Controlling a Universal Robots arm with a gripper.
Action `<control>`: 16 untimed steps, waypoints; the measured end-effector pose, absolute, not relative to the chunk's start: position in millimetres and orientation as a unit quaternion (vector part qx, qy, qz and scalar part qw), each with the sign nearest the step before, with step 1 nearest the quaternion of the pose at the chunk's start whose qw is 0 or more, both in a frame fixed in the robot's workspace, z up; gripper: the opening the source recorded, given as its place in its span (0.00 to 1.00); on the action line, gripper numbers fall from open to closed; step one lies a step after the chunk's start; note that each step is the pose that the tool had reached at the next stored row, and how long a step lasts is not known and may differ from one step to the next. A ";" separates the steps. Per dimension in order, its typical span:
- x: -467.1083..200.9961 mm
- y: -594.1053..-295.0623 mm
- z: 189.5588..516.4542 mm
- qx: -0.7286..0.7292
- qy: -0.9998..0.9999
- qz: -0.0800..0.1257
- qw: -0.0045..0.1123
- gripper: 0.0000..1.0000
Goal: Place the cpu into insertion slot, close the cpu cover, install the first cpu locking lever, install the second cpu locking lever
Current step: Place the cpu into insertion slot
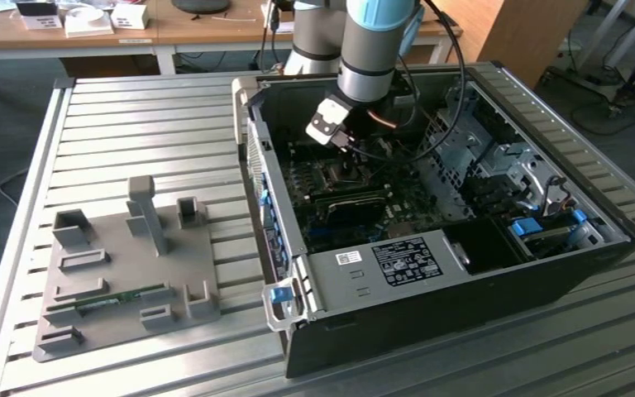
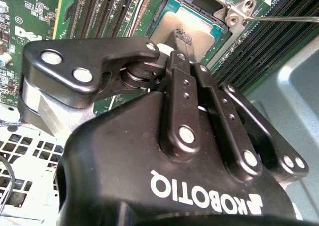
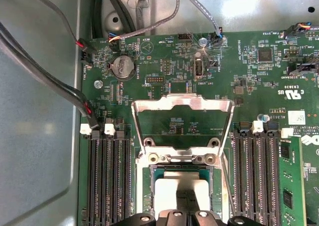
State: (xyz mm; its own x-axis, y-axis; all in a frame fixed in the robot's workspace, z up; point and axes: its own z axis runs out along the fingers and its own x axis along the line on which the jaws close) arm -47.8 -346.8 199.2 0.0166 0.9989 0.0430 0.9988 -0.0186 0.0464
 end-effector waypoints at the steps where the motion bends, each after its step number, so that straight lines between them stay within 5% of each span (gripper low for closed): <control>1: -47.7 -346.5 199.9 0.713 0.700 0.032 0.001 0.11; 16: -47.9 -346.8 221.3 0.713 0.701 0.031 0.001 0.11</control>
